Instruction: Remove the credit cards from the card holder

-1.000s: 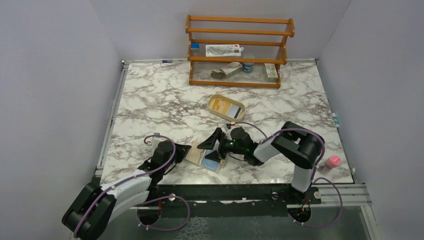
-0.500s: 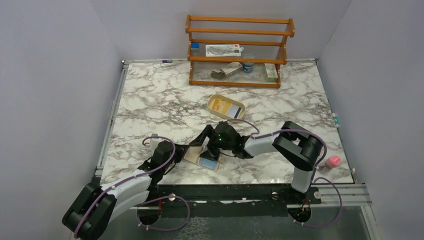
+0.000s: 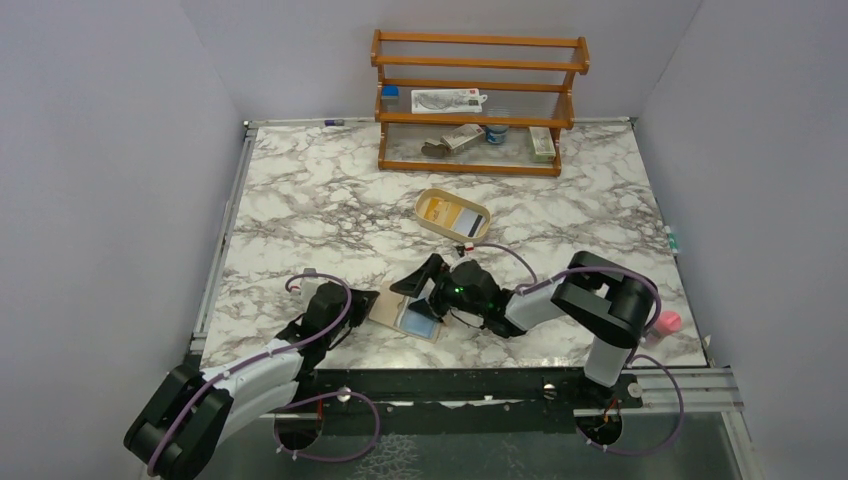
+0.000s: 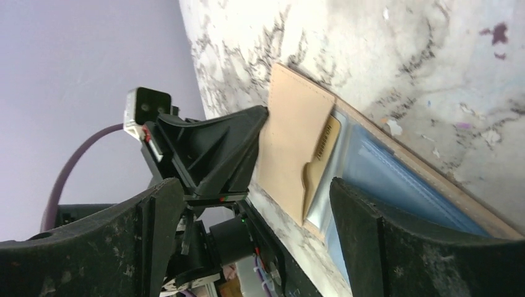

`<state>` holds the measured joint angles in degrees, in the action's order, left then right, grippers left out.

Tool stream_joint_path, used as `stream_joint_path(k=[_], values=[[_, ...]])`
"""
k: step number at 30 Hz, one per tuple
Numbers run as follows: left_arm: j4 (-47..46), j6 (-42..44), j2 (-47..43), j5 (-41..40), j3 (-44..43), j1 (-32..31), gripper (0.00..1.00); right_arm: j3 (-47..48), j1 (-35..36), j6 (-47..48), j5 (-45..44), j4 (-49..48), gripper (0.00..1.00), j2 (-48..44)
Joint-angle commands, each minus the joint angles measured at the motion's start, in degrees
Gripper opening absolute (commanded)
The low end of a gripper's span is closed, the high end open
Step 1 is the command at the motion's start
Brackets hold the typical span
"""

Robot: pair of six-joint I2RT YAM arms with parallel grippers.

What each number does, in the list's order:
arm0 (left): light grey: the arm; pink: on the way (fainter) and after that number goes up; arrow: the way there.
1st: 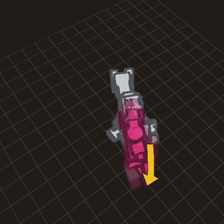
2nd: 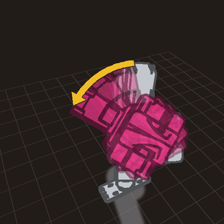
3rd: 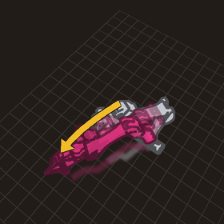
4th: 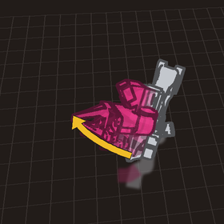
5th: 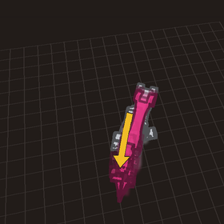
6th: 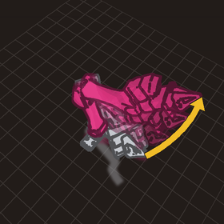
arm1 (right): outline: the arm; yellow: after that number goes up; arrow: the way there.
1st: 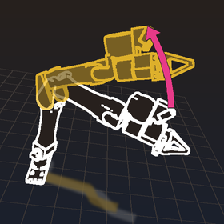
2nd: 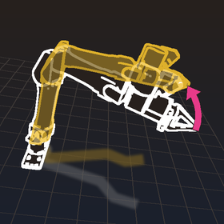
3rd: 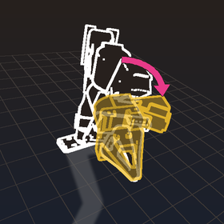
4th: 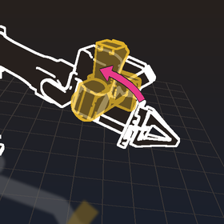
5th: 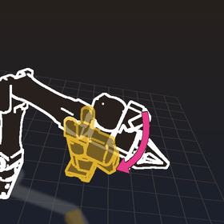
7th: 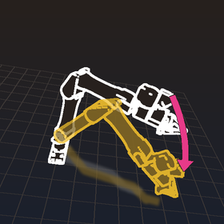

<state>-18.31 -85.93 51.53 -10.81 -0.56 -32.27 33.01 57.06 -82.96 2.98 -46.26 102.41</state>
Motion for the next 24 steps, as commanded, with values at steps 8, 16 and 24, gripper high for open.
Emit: stream_joint_path(k=[8, 16, 24], values=[[2.44, -2.73, -0.83, -3.61, 6.52, -0.03, 0.00, 12.65, 0.59, 3.68, -1.06, 21.99, 0.93, 0.29], [3.07, -2.41, -0.61, -5.04, 6.53, -0.07, 0.00, 10.59, 0.77, 0.45, -0.01, 30.79, 0.93, -0.47], [3.08, -2.22, -0.35, -5.30, 6.44, -0.07, 0.00, 9.40, 1.44, -0.29, -1.12, 30.73, 0.93, 1.21]])
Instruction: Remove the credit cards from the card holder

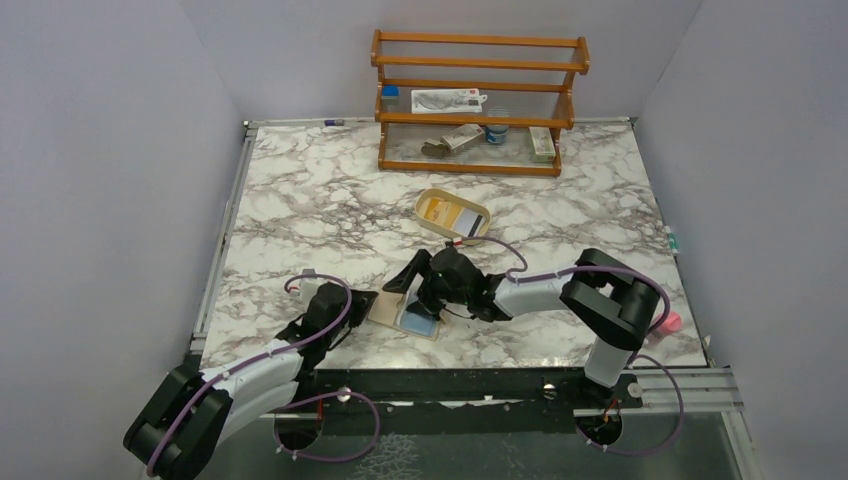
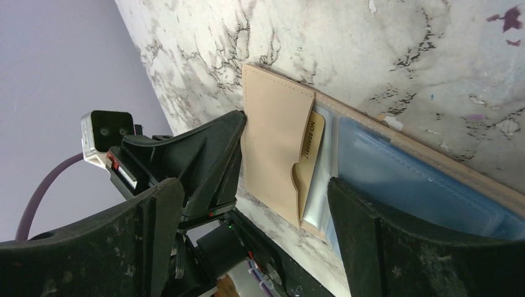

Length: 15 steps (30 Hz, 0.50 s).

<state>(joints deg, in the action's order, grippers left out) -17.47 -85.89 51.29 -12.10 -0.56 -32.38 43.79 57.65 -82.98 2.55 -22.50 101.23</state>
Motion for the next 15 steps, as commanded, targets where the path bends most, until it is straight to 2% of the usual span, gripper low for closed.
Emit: stream_joint_path(k=[1, 6, 15], values=[[2.24, -2.27, -0.10, -3.99, 6.45, 0.04, 0.00, -0.83, 1.03, -0.45, -0.63, 6.62, 0.93, 3.60], [3.31, -1.80, -0.02, -4.14, 6.68, 0.04, 0.00, 1.34, 2.00, -1.37, -0.49, 4.38, 0.93, 6.95], [2.31, -0.45, 0.37, -4.99, 6.62, 0.04, 0.00, 5.97, 3.36, -4.37, -0.98, 6.10, 0.93, 10.14]])
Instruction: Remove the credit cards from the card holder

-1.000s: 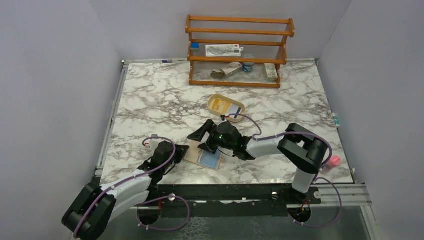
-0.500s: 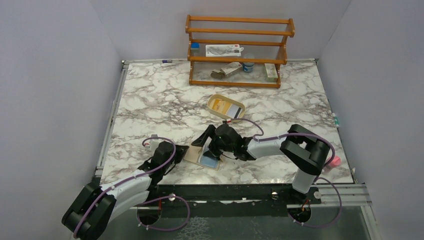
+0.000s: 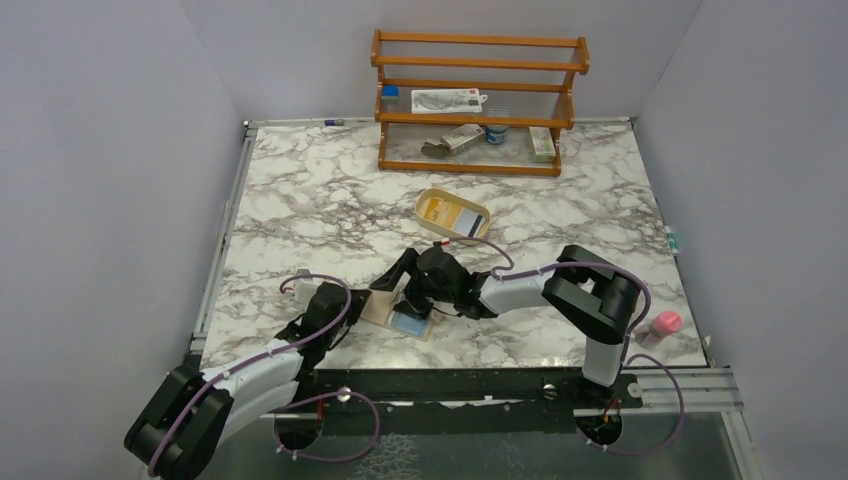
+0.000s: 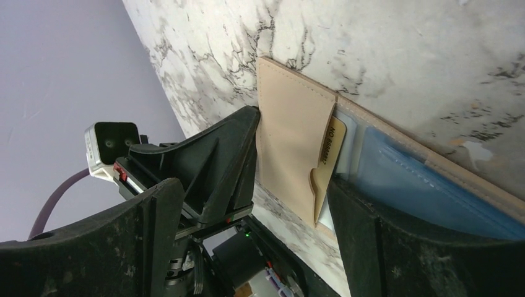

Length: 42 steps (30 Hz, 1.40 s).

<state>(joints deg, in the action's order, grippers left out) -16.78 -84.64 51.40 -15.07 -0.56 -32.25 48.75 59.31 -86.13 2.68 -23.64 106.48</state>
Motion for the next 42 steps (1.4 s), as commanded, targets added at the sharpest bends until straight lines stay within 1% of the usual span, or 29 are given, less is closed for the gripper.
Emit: stream_joint_path(k=[1, 4, 6, 13, 17, 24, 30, 32, 33, 34, 37, 42], values=[[1.45, -1.55, 0.28, -2.07, 6.54, -0.09, 0.00, 1.60, 1.88, -1.56, -1.30, 7.43, 0.93, 5.20], [1.62, -1.49, 0.38, -1.99, 6.62, -0.09, 0.00, 2.81, 2.35, -1.88, -1.82, 6.60, 0.93, 5.65], [1.69, -1.35, 0.34, -1.89, 6.70, -0.09, 0.00, 2.09, 2.60, -1.97, -2.39, 4.26, 0.93, 5.05], [0.94, -0.53, 0.83, -1.72, 6.71, -0.09, 0.00, -5.28, 2.73, -1.58, -8.16, -10.71, 0.93, 0.45], [1.03, -0.29, 0.43, -1.42, 6.67, -0.05, 0.00, -6.38, 2.74, 0.14, -10.82, -16.03, 0.93, -0.90], [0.93, 0.00, -0.26, -0.43, 6.54, -0.09, 0.00, -6.31, 2.74, 1.53, -12.00, -24.49, 0.93, 1.14], [0.39, 0.43, -0.03, 0.51, 6.38, -0.09, 0.00, -4.48, 2.75, 4.09, -10.87, -29.83, 0.93, 2.89], [0.16, 0.68, -0.27, 0.73, 6.31, -0.09, 0.00, -2.46, 2.76, 5.03, -9.48, -28.48, 0.93, 3.90], [0.07, 0.89, -0.39, 0.74, 6.35, -0.09, 0.00, -1.03, 2.76, 5.39, -8.41, -26.32, 0.93, 4.45], [-0.05, 1.08, -0.75, 0.79, 6.28, -0.09, 0.00, 1.29, 2.82, 5.65, -7.39, -21.51, 0.93, 4.88], [-0.02, 1.68, -1.91, 0.42, 6.35, -0.09, 0.00, 5.35, 2.83, 6.43, -4.72, -13.21, 0.93, 6.16], [0.19, 2.81, -2.81, -0.30, 6.49, -0.09, 0.00, 7.76, 2.76, 5.88, -0.71, -5.61, 0.93, 7.30]])
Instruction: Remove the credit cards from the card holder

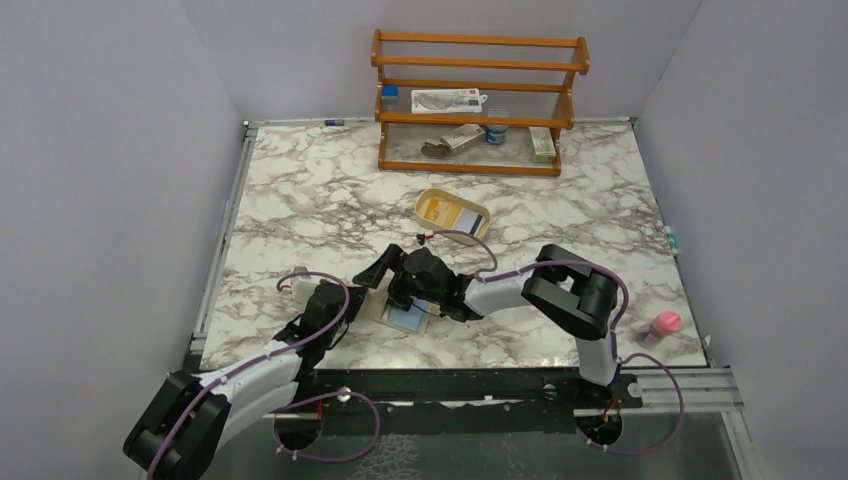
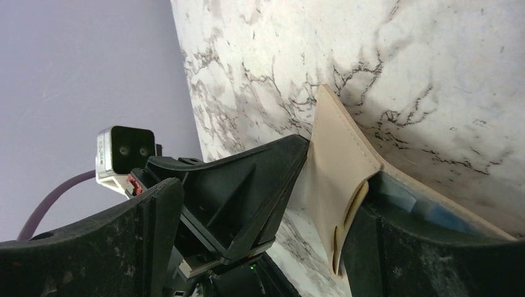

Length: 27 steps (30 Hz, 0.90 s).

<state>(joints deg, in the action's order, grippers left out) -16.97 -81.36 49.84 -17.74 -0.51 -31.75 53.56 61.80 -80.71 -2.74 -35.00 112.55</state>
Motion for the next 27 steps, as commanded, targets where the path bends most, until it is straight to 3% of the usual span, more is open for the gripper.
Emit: stream_joint_path(k=[1, 13, 19, 23, 24, 25, 27], values=[[0.38, -0.27, -1.62, 2.29, 6.48, -0.55, 0.00, 2.84, 0.25, 0.54, 5.36, 6.67, 0.93, 1.16], [0.70, 1.20, -1.19, 0.96, 6.31, -0.60, 0.00, -3.13, -1.06, -1.55, 6.66, 8.03, 0.93, -5.07], [0.68, 2.11, -1.13, 1.15, 6.28, -0.57, 0.00, -7.01, -3.01, -1.77, 7.67, 5.04, 0.93, -7.74], [-2.02, 6.91, -3.02, 4.30, 6.24, -0.53, 0.00, -10.51, -5.39, -0.42, 12.68, -2.24, 0.92, -7.19], [-2.68, 8.27, -3.88, 5.41, 6.23, -0.51, 0.04, -11.42, -6.23, 0.00, 14.52, -5.06, 0.92, -6.92], [-3.39, 9.54, -4.80, 6.57, 6.23, -0.51, 0.16, -12.20, -7.00, 0.33, 15.99, -7.35, 0.92, -6.72], [-4.71, 11.76, -6.33, 8.90, 6.18, -0.51, 0.48, -13.41, -8.40, 1.15, 18.66, -11.91, 0.91, -6.42]])
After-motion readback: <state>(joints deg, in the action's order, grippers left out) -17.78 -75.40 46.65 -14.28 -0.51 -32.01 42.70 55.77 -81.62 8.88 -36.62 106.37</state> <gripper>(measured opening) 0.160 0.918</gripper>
